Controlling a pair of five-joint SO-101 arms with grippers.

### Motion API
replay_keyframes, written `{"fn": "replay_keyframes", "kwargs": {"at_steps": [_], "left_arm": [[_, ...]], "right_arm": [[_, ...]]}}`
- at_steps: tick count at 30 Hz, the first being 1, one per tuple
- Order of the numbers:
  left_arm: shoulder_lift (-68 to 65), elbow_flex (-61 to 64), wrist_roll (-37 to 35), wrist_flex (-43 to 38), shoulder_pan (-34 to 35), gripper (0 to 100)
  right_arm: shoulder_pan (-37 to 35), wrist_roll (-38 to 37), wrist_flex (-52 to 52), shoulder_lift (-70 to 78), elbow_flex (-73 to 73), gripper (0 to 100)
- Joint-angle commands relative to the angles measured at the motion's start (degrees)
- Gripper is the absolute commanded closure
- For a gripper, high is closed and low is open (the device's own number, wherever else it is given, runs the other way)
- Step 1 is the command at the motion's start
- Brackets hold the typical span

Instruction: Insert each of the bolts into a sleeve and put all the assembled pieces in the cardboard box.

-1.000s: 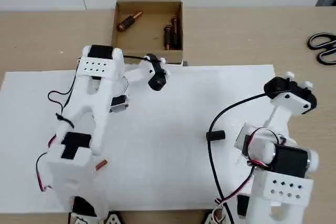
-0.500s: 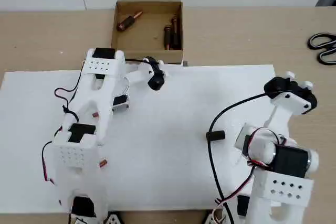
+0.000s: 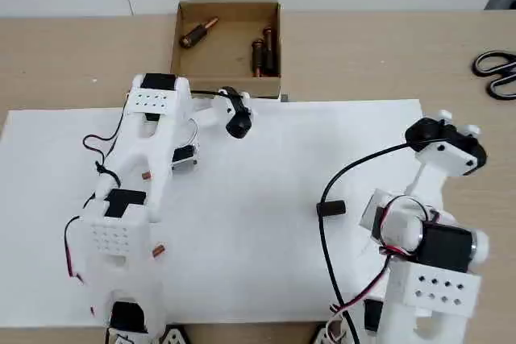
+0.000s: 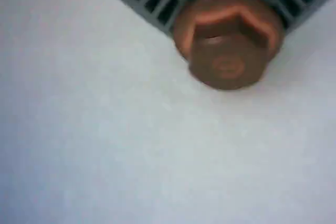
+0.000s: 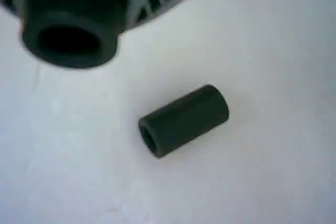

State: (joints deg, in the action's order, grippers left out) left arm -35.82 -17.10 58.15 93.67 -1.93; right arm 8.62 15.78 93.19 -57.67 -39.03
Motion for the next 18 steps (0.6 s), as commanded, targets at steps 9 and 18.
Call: {"fn": "replay_keyframes", "kwargs": {"at_steps": [9, 18], "left_arm": [[8.8, -13.9, -5.9, 6.7, -0.1, 100], [29.6, -5.0, -15.9, 6.7, -6.7, 100]], "right_arm": [[-0.4, -3.0, -0.5, -0.8, 2.1, 99.5], [-2.5, -11.1, -0.4, -0.7, 4.1, 99.5]]}}
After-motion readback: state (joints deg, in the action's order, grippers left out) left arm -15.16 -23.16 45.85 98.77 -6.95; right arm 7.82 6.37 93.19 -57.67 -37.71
